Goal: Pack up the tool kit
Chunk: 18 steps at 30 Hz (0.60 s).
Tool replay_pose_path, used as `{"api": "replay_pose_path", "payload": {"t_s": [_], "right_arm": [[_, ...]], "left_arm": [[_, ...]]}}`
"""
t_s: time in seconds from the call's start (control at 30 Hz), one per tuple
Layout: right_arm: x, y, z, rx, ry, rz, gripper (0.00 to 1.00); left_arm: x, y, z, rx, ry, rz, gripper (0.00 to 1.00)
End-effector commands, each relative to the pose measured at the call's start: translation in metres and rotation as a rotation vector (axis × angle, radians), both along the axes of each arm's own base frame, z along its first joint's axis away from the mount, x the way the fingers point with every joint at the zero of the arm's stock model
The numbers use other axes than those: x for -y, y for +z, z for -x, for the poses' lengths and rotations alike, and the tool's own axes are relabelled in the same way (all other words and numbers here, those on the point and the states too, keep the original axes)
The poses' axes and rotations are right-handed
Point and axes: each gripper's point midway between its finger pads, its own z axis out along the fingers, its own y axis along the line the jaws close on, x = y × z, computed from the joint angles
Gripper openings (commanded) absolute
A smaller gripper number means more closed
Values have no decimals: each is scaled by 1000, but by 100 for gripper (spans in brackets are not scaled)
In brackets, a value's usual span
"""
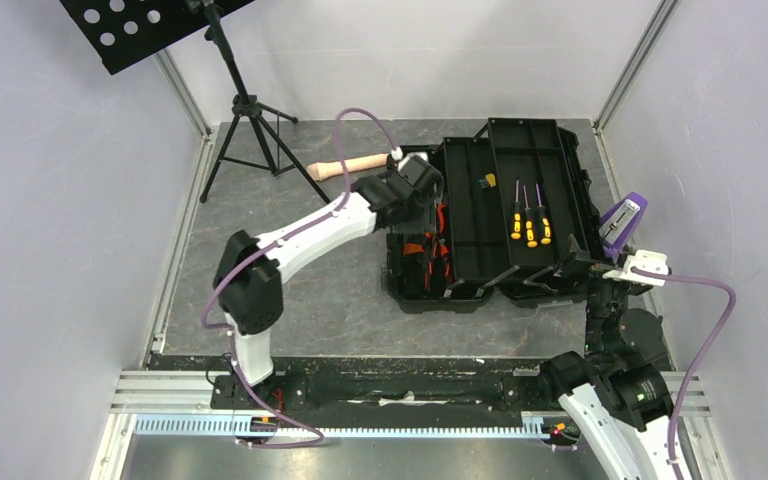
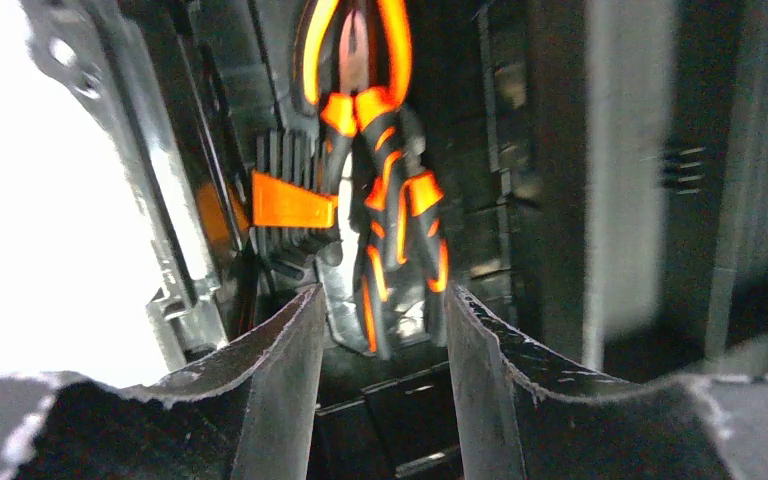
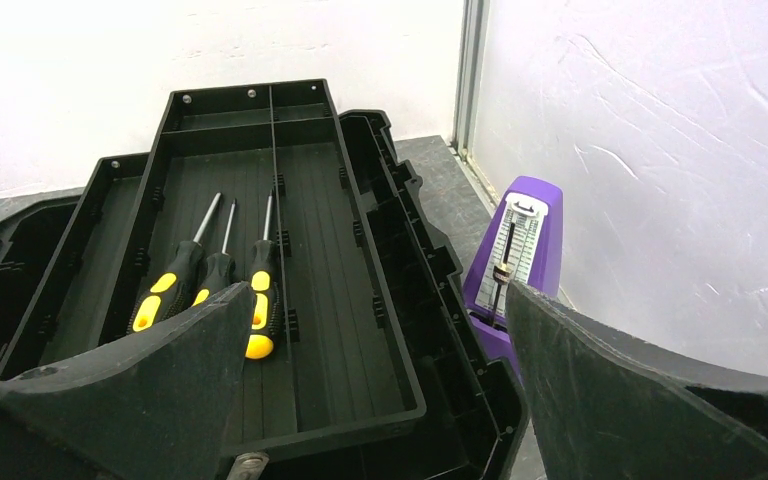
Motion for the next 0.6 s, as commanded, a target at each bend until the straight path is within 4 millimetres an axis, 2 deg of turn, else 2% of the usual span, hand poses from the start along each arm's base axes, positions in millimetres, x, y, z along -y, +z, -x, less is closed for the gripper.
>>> {"api": "replay_pose_path", "payload": {"t_s": [0.0,0.13,0.33,0.57], "right_arm": [[-1,15,2,30,8,-20,98],[0,14,2,26,4,-19,98],[1,12,2,22,0,-18,98],[1,9,2,17,-6,-15,98]], "left_arm": [[-7,-31,7,-29,-25,-166,53],[4,-45,5,-35,-32,-191,53],[-3,-64,-12,-6,50,-271,51],[1,-82,-26,6,81,-311,51]]}}
